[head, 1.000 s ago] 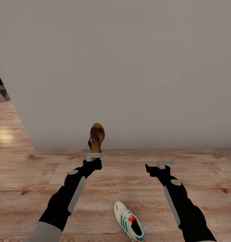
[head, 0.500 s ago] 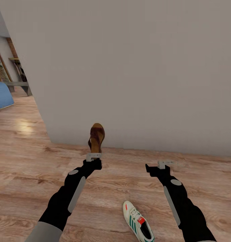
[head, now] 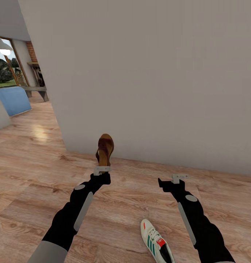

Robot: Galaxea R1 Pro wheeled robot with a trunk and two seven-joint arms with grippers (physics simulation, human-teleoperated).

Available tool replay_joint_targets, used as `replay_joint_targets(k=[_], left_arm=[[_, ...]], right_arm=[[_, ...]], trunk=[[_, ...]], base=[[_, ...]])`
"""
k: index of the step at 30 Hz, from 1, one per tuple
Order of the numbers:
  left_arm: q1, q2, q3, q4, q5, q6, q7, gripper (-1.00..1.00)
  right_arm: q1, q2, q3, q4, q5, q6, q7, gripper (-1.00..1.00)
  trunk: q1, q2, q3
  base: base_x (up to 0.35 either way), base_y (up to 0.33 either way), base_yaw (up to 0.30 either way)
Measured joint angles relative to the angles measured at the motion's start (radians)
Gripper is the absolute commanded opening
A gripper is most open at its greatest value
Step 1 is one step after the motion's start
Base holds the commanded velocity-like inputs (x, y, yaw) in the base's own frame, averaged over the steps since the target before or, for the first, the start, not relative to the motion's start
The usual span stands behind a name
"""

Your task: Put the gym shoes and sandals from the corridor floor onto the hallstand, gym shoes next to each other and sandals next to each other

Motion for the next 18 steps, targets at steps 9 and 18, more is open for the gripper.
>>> replay_joint_targets(k=[9, 18], left_arm=[[0.000, 0.000, 0.000, 0.000, 0.000, 0.000, 0.001, -1.00], [0.000, 0.000, 0.000, 0.000, 0.000, 0.000, 0.001, -1.00]], right_arm=[[0.000, 0.000, 0.000, 0.000, 0.000, 0.000, 0.000, 1.00], [0.000, 0.000, 0.000, 0.002, 0.000, 0.000, 0.000, 1.00]], trunk=[[0.000, 0.000, 0.000], [0.000, 0.000, 0.000]], base=[[0.000, -0.145, 0.002], [0.000, -0.027, 0.000]])
